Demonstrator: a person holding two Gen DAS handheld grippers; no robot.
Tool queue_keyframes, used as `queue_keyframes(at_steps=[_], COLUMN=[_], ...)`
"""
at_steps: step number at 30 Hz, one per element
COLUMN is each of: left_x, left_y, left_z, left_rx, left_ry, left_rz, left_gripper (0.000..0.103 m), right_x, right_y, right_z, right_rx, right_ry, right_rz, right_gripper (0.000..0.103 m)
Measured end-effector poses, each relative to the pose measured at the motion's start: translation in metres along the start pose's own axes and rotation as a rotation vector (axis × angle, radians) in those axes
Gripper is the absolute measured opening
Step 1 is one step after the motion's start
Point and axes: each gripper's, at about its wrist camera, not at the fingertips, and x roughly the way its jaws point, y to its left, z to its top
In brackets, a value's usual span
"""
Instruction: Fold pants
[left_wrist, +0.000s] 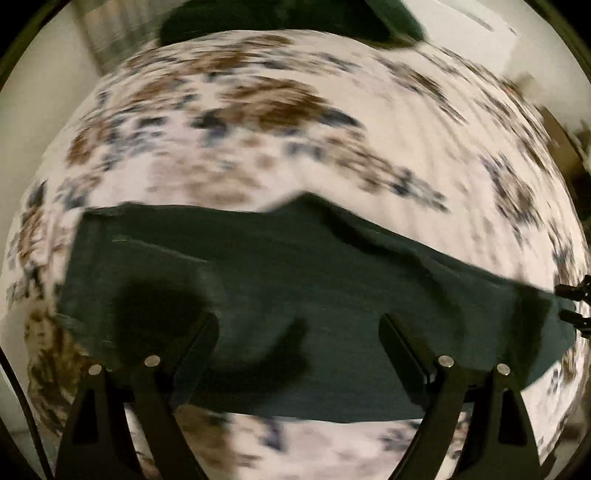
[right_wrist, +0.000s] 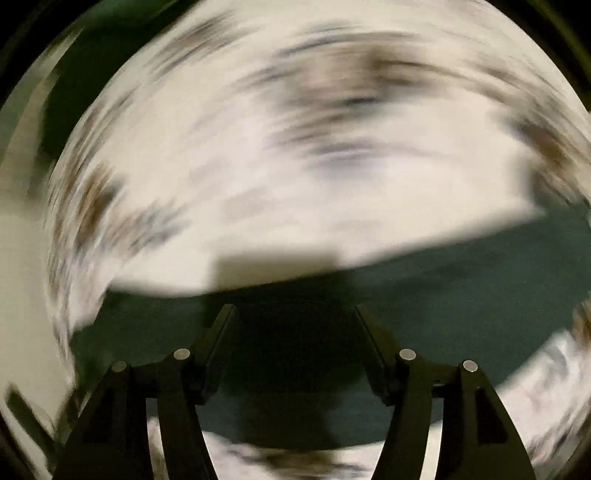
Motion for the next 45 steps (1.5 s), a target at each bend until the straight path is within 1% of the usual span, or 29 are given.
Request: queue_keyframes(at_steps=[1, 2, 4, 6, 8, 10, 11, 12, 14, 16, 18, 19, 22, 26, 29, 32, 33, 34, 35, 36, 37, 38, 39, 40, 43, 45], left_x=[0.002, 0.006, 0.014, 0.023, 0.033, 0.044, 0.048, 0.055, 0.063, 0.068, 0.070, 0.070, 0.074, 0.079, 0.082, 0.082, 0.081, 0.081, 0.080, 0.080, 0.079, 0.078, 0.076, 0.075, 0.068, 0.064], left_y=[-0.013, -0.037, -0.073, -0.107, -0.139, -0.166, -0.174, -0.188, -0.205, -0.216, -0.225, -0.227, -0.233, -0.230, -0.226, -0.223, -0.221, -0.219, -0.216, -0.213, -0.211, -0.208, -0.203, -0.199, -0.186, -0.173], left_z=[-0.002, -0.002, 0.001, 0.006, 0.014, 0.023, 0.026, 0.030, 0.035, 0.035, 0.031, 0.028, 0.018, 0.007, 0.001, -0.001, -0.002, -0.002, -0.003, -0.004, -0.004, -0.004, -0.003, -0.003, 0.000, 0.006], left_rx=[0.017, 0.050, 0.107, 0.163, 0.213, 0.248, 0.257, 0.269, 0.284, 0.295, 0.311, 0.316, 0.327, 0.311, 0.288, 0.270, 0.265, 0.259, 0.251, 0.245, 0.239, 0.233, 0.222, 0.213, 0.185, 0.164], left_ry=[0.001, 0.002, 0.001, -0.010, -0.022, -0.025, -0.024, -0.021, -0.013, -0.008, -0.005, -0.003, 0.016, 0.045, 0.056, 0.056, 0.057, 0.056, 0.055, 0.055, 0.054, 0.052, 0.050, 0.049, 0.038, 0.026], left_rz=[-0.005, -0.009, -0.008, 0.001, 0.017, 0.030, 0.032, 0.034, 0.036, 0.035, 0.043, 0.045, 0.056, 0.066, 0.065, 0.064, 0.063, 0.062, 0.061, 0.059, 0.058, 0.058, 0.057, 0.054, 0.052, 0.053], left_gripper=[0.089, 0.089, 0.089, 0.089, 0.089, 0.089, 0.089, 0.089, 0.089, 0.089, 0.089, 0.089, 0.089, 0.089, 0.089, 0.089, 0.089, 0.089, 0.089, 0.089, 0.089, 0.089, 0.089, 0.089, 0.089, 0.089], right_x=[-0.007, -0.014, -0.022, -0.024, -0.017, -0.009, -0.006, -0.004, 0.002, 0.004, 0.009, 0.016, 0.035, 0.053, 0.063, 0.078, 0.081, 0.083, 0.085, 0.086, 0.086, 0.086, 0.084, 0.079, 0.059, 0.041], right_y=[-0.041, -0.076, -0.137, -0.179, -0.192, -0.187, -0.181, -0.170, -0.146, -0.116, -0.085, -0.069, -0.036, 0.000, 0.024, 0.041, 0.044, 0.046, 0.048, 0.050, 0.051, 0.051, 0.050, 0.048, 0.041, 0.029], right_z=[0.007, 0.012, 0.022, 0.039, 0.055, 0.065, 0.070, 0.073, 0.077, 0.075, 0.068, 0.062, 0.047, 0.036, 0.029, 0.015, 0.010, 0.003, -0.003, -0.006, -0.009, -0.010, -0.008, -0.004, 0.017, 0.027], right_rx=[0.078, 0.149, 0.272, 0.309, 0.269, 0.189, 0.142, 0.087, -0.037, -0.203, -0.402, -0.514, -0.772, -1.003, -1.131, -1.267, -1.303, -1.343, -1.375, -1.394, -1.411, -1.420, -1.407, -1.375, -1.268, -1.205], right_ry=[-0.025, -0.046, -0.080, -0.090, -0.080, -0.055, -0.043, -0.035, -0.017, 0.002, 0.039, 0.065, 0.150, 0.233, 0.272, 0.325, 0.335, 0.348, 0.353, 0.340, 0.311, 0.273, 0.250, 0.230, 0.158, 0.094], right_rz=[-0.022, -0.033, -0.032, -0.035, -0.055, -0.074, -0.080, -0.082, -0.082, -0.098, -0.141, -0.179, -0.265, -0.293, -0.302, -0.335, -0.347, -0.355, -0.365, -0.384, -0.408, -0.443, -0.456, -0.447, -0.405, -0.394], right_gripper=[0.065, 0.065, 0.065, 0.065, 0.065, 0.065, 0.065, 0.065, 0.065, 0.065, 0.065, 0.065, 0.065, 0.065, 0.065, 0.064, 0.060, 0.047, 0.041, 0.037, 0.023, 0.015, 0.008, 0.004, 0.002, 0.002])
